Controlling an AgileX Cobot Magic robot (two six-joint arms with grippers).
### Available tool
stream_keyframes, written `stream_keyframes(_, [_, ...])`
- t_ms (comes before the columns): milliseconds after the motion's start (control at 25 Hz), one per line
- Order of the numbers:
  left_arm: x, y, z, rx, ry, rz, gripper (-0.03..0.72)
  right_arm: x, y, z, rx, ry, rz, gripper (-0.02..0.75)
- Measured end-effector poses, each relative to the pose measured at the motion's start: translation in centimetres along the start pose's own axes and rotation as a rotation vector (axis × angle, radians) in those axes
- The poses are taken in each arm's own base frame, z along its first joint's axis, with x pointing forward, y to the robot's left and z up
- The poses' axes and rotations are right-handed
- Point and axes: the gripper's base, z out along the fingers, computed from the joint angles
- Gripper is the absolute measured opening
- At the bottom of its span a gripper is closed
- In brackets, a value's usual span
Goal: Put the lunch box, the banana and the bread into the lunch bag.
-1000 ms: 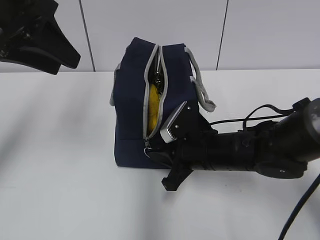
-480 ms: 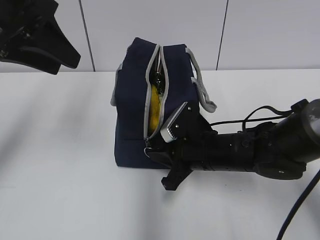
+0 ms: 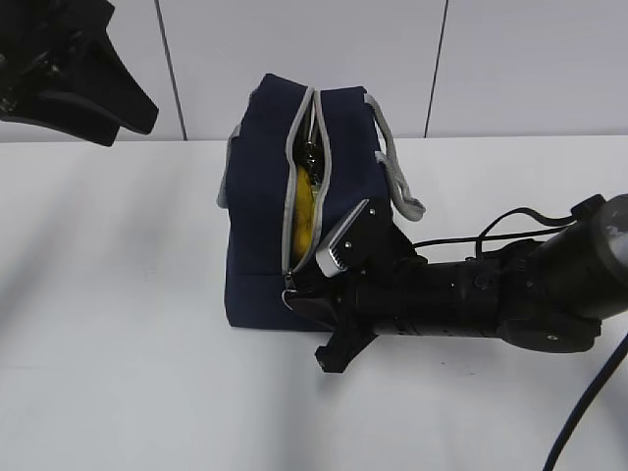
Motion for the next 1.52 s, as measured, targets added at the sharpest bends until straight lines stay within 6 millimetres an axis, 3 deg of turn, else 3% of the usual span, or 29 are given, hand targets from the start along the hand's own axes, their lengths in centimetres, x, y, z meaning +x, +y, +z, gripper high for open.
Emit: stream_keyframes(1520, [-0.01,-0.06,0.00,0.006,-0.001,-0.003,0.361,0.79,0.07,0.34,-0.006,0.031,0.011,0.029])
